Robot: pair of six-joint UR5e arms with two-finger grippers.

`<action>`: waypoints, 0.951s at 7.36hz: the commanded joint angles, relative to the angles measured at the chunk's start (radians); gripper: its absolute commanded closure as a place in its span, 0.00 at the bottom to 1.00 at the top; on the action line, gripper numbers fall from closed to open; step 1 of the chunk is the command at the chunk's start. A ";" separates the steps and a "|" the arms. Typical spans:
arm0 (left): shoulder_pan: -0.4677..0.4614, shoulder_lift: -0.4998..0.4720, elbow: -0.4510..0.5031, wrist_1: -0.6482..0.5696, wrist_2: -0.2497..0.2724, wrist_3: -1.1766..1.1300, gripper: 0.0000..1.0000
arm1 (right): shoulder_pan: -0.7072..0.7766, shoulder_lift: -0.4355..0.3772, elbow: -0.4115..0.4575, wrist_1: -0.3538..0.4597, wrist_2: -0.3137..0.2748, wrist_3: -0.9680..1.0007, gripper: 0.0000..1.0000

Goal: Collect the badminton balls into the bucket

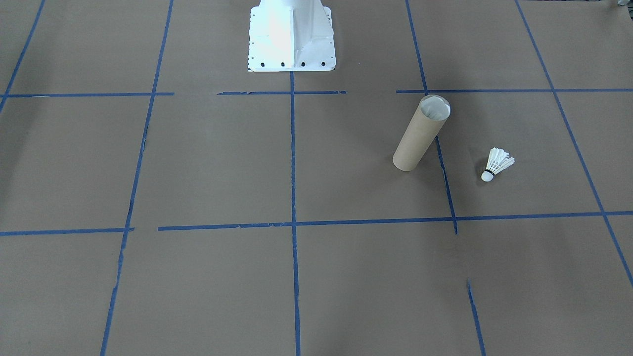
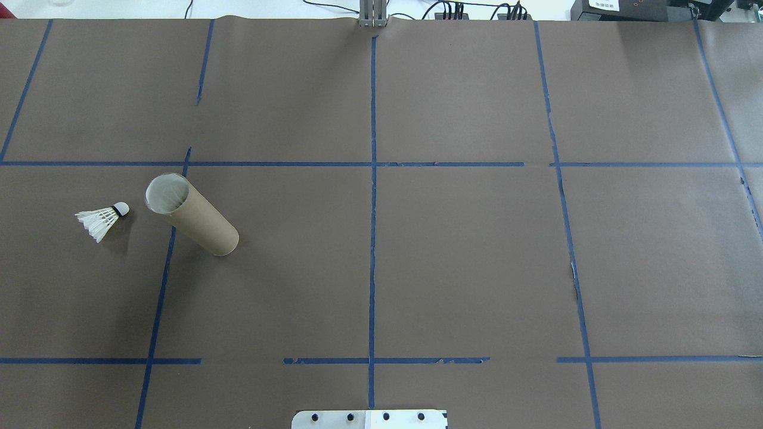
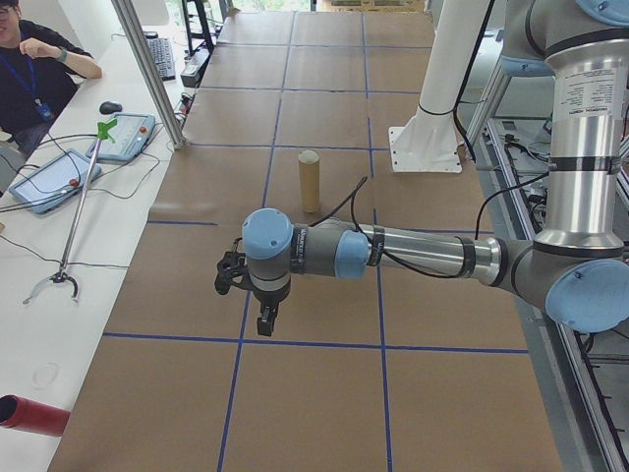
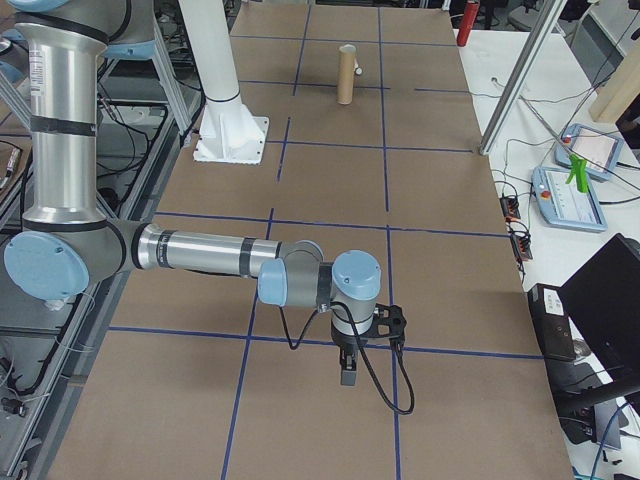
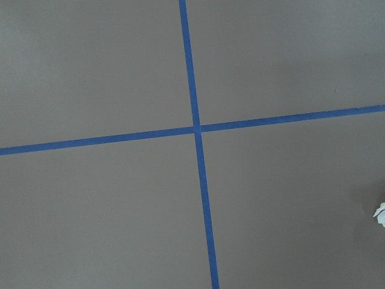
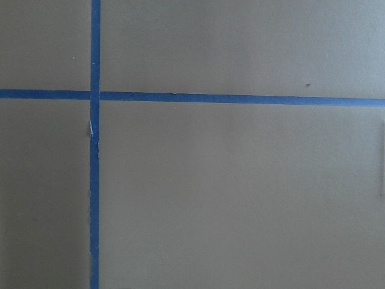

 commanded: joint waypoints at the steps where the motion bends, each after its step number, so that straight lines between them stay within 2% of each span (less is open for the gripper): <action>1: 0.002 0.000 0.000 -0.001 0.000 0.000 0.00 | 0.000 0.000 0.000 0.000 0.000 0.000 0.00; 3: 0.003 -0.003 0.000 -0.004 0.000 0.000 0.00 | 0.000 0.000 0.000 0.000 0.000 0.000 0.00; 6: 0.003 -0.122 0.034 -0.011 0.006 -0.015 0.00 | 0.000 0.000 0.000 0.000 0.000 0.000 0.00; 7: 0.002 -0.117 0.026 -0.003 -0.011 -0.020 0.00 | 0.000 0.000 0.000 0.000 0.000 0.000 0.00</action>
